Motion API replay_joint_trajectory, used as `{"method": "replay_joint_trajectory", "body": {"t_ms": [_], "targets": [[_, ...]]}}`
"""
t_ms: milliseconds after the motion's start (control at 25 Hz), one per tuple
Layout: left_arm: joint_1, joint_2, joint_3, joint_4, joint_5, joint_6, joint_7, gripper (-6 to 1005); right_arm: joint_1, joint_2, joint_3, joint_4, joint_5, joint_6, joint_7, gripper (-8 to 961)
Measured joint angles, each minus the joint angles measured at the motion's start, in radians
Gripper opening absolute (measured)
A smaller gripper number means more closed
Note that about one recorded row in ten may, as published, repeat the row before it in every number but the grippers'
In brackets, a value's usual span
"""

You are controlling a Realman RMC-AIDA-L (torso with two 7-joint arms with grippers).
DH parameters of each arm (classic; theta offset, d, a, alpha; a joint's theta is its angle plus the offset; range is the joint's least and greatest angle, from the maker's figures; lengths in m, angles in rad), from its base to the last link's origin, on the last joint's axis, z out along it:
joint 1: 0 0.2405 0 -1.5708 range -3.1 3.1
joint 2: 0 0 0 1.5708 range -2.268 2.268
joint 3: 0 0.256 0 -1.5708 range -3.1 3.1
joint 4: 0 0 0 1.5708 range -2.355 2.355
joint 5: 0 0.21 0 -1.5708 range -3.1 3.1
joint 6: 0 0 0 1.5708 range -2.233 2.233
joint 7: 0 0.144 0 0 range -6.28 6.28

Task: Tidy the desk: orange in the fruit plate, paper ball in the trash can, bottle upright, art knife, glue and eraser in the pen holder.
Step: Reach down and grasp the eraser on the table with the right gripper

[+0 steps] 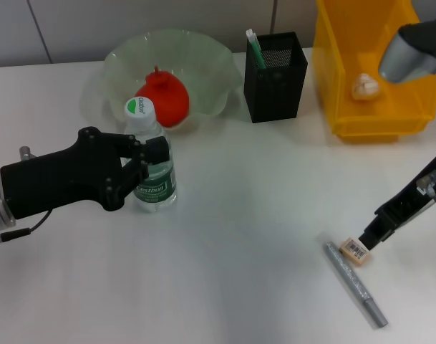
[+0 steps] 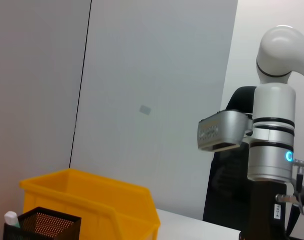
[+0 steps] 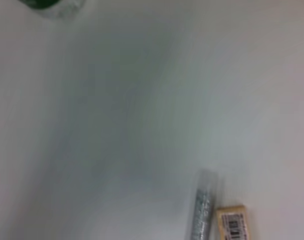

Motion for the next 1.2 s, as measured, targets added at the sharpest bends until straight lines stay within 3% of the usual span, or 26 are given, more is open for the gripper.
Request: {"method": "replay_joint_trajectory", "body": {"t_ms": [320,840,1200], "targets": [[-0.003,0.001,0.000,-0.025,0.002,-0.001,0.013,22,0.013,0.001,-0.026,0.077,-0.031,0.043,-0.004,283],[-0.006,0.002,0.006,-0.031,0.003,0.000,0.014,22,0.014,0.001,-0.098,0.121,-0.063,0.129,-0.019,282],[-0.005,0.002,0.006,-0.031,0.003,-0.002,0.014,22,0.020,0.011,-0.107,0.119,-0.056,0.146,-0.041,282]]}}
